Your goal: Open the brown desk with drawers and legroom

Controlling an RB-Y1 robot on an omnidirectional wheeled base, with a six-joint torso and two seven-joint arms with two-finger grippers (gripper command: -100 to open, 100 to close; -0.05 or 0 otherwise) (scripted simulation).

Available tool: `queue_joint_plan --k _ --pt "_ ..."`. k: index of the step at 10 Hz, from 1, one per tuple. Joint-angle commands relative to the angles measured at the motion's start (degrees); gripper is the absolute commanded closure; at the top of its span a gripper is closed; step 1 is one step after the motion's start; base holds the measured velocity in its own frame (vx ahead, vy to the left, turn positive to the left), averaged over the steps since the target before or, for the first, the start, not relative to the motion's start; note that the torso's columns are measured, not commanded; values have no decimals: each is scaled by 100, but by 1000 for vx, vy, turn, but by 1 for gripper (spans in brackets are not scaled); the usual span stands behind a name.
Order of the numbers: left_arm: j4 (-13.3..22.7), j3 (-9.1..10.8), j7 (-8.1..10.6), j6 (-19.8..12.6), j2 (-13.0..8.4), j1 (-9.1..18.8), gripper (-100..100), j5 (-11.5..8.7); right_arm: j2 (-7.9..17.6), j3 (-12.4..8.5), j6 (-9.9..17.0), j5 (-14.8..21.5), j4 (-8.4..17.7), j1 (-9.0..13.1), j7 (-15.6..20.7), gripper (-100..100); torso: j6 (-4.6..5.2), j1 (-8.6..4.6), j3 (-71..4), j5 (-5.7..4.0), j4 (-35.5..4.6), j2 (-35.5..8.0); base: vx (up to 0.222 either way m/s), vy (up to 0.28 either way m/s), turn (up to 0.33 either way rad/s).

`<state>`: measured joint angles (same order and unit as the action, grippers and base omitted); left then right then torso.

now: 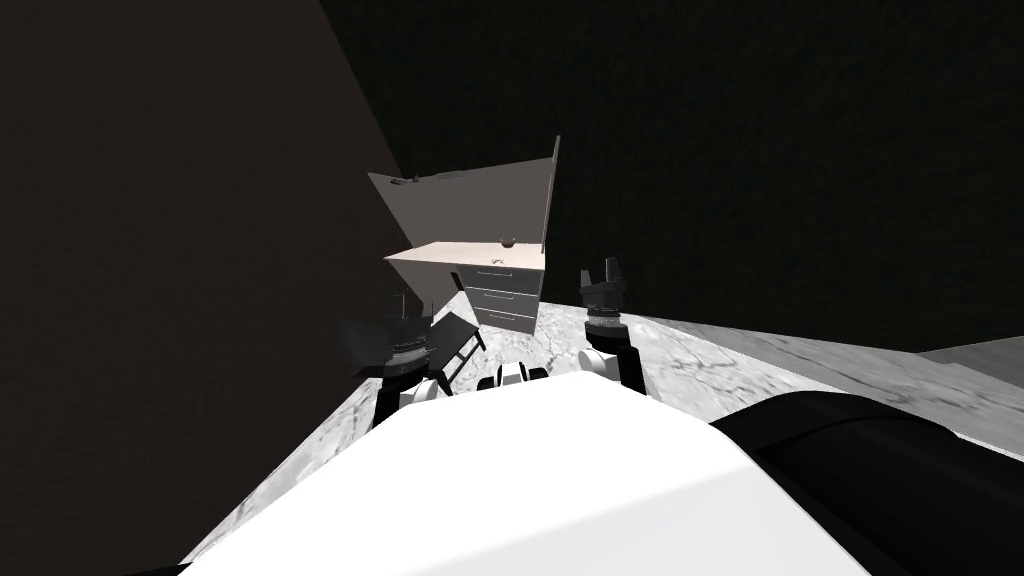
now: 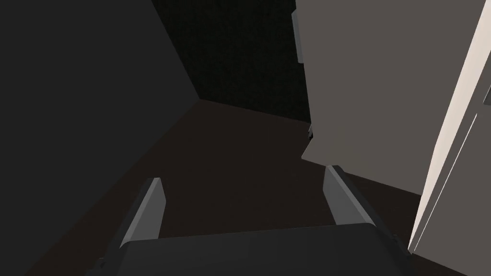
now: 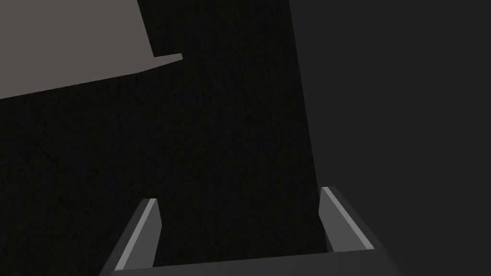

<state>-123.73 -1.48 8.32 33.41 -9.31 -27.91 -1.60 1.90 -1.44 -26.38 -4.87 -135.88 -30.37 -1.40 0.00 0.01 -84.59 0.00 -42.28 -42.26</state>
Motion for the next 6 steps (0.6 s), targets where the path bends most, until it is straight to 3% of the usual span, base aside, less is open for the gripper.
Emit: queue_joint_plan --k 1,6 --pt "332 71 100 29 -59 26 -100 14 0 0 0 0 0 0 0 0 -1 -5 4 -1 -2 -7 121 -69 -117" --pt "951 186 258 99 -144 92 -100 44 0 0 0 0 0 0 0 0 0 3 4 1 -2 -7 114 -35 -116"
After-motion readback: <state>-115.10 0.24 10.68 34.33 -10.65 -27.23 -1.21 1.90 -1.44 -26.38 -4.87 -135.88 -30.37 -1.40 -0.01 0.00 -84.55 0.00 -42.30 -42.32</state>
